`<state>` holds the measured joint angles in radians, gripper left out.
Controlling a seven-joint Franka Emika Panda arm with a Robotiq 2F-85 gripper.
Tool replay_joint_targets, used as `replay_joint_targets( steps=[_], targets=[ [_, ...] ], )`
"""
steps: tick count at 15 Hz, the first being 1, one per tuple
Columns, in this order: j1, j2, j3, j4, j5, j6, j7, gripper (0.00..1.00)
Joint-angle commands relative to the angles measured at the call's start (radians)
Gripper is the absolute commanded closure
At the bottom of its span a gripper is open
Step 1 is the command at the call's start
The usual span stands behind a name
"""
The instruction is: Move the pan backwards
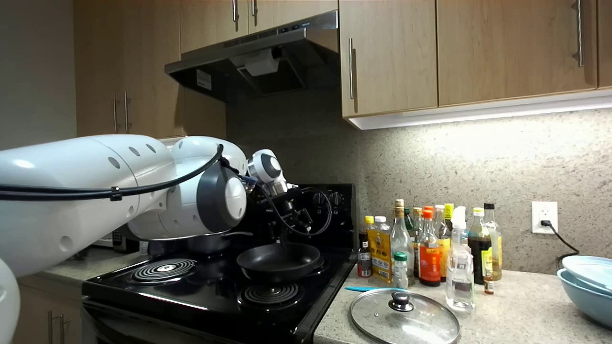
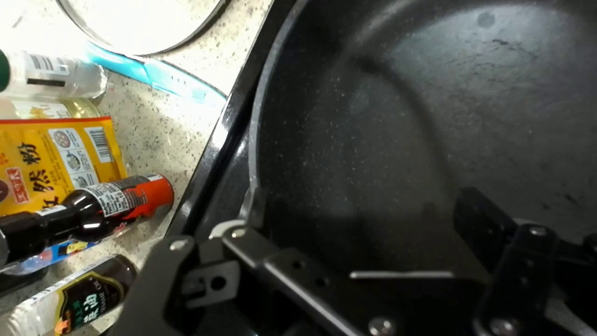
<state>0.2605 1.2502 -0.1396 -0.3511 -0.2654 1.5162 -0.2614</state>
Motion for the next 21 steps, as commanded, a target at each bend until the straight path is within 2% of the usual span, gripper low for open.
replay_joint_targets(
  steps=[1,5,7,10,16,21],
  targets=[
    [0.017,-0.008,-0.025,0.000,-0.027,-0.165,-0.024,0.00],
    [0.020,-0.009,-0.013,0.000,-0.020,-0.383,-0.041,0.00],
    [0.025,-0.010,-0.009,0.000,-0.018,-0.457,-0.039,0.00],
    [0.022,-0.011,-0.008,0.000,-0.024,-0.420,-0.036,0.00],
    [0.019,0.001,-0.008,-0.001,-0.014,-0.419,0.001,0.00],
    [-0.066,0.014,0.024,-0.005,0.056,-0.434,0.063,0.00]
  ],
)
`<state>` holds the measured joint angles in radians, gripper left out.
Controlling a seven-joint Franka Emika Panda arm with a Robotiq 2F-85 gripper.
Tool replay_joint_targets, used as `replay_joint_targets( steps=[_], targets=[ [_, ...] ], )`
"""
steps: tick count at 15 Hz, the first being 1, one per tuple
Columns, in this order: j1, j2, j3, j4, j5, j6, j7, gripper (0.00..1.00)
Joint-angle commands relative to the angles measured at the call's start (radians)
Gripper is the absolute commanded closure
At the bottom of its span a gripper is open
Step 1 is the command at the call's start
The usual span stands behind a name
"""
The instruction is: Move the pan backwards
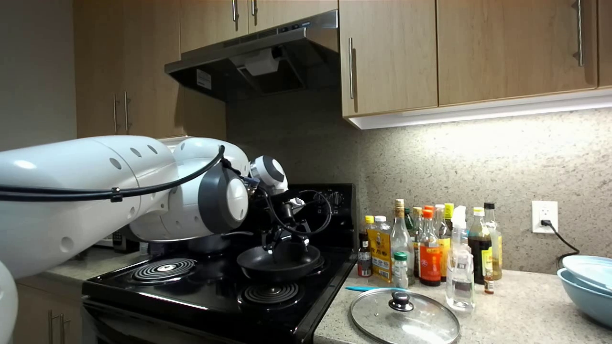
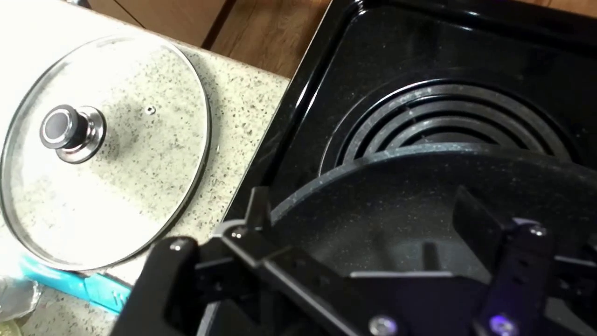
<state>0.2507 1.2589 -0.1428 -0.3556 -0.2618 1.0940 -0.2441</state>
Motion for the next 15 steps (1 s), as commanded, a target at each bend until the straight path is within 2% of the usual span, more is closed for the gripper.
replay_joint_targets(
  steps=[1,5,6,8,9,10,15],
  targets=[
    [-0.074,0.011,0.033,-0.002,0.068,-0.008,0.056,0.00],
    [-0.145,0.036,0.086,-0.008,0.153,0.033,0.039,0.00],
    [-0.123,0.033,0.055,-0.001,0.113,0.017,0.022,0.00],
    [-0.143,0.038,0.075,-0.001,0.134,0.027,0.022,0.00],
    [-0.144,0.039,0.078,-0.001,0.136,0.027,0.022,0.25],
    [-0.141,0.038,0.076,-0.001,0.134,0.031,0.030,0.26],
    [-0.138,0.036,0.068,0.003,0.137,0.086,0.108,0.58]
  ],
)
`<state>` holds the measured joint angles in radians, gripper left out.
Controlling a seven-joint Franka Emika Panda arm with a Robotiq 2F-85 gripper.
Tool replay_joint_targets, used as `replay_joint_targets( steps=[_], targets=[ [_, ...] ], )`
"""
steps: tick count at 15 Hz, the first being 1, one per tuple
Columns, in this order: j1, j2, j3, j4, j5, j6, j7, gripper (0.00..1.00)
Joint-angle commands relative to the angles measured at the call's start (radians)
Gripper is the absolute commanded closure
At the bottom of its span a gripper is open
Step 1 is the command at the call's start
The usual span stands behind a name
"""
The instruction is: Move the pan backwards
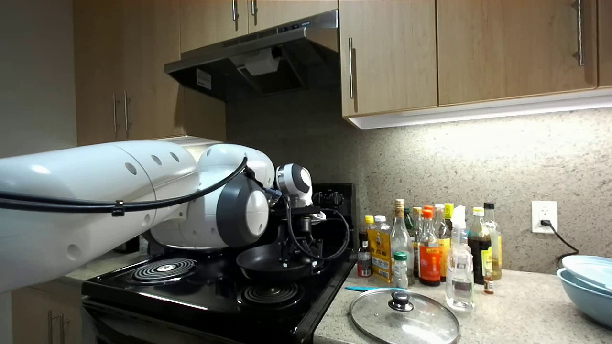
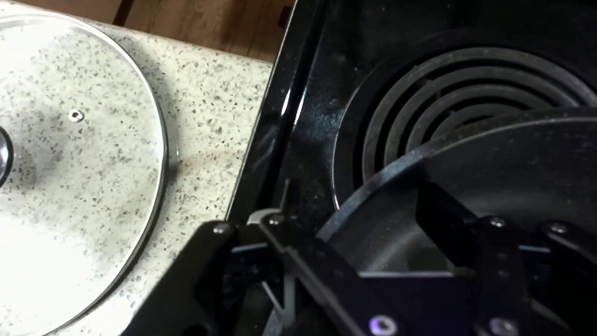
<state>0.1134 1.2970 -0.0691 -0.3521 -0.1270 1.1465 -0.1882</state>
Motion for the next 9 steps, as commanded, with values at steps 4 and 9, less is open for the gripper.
replay_joint_targets(
  steps=[4,9],
  targets=[
    [-0.002,0.000,-0.012,0.002,-0.002,0.077,0.125,0.83],
    [0.008,-0.008,-0.040,-0.011,-0.021,0.176,0.278,1.00]
  ],
)
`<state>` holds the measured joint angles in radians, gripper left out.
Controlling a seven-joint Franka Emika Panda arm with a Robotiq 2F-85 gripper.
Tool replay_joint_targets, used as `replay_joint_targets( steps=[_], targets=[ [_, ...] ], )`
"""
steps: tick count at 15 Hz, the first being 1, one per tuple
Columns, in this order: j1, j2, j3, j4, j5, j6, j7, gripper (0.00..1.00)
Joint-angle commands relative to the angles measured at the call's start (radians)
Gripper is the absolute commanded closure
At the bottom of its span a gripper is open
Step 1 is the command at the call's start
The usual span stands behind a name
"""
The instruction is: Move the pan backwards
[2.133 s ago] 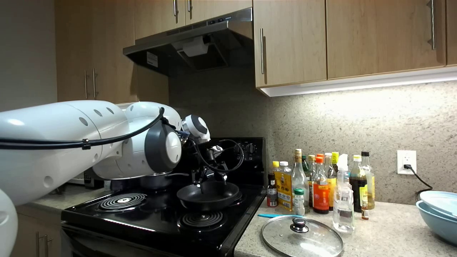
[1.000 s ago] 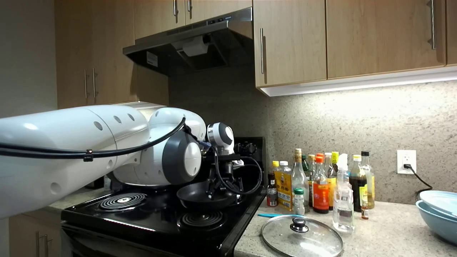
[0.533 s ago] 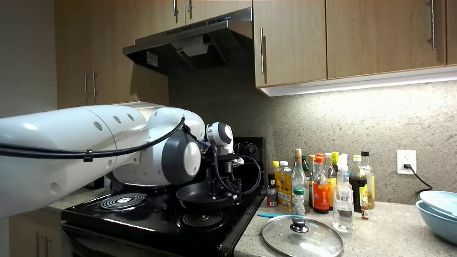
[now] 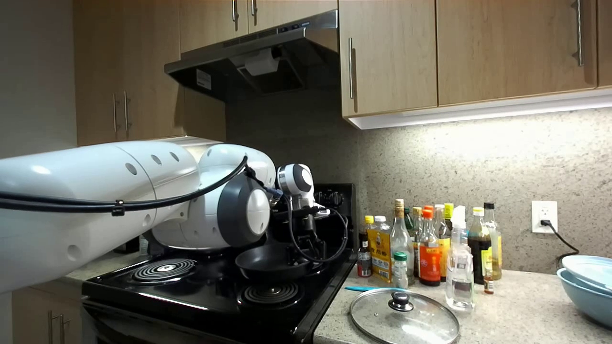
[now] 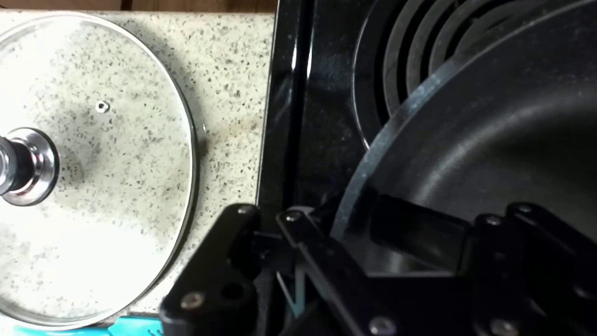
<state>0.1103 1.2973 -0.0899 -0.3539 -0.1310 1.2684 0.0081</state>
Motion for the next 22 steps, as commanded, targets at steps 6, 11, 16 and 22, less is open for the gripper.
replay_joint_targets(
  steps=[6,11,16,22],
  targets=[
    [0.033,-0.017,-0.067,-0.011,-0.050,0.128,0.215,1.00],
    [0.034,-0.014,-0.055,-0.024,-0.048,0.134,0.162,1.00],
    [0.037,0.005,-0.030,-0.016,-0.044,0.114,0.034,1.00],
    [0.038,-0.003,-0.032,-0.031,-0.042,0.133,0.061,1.00]
  ],
)
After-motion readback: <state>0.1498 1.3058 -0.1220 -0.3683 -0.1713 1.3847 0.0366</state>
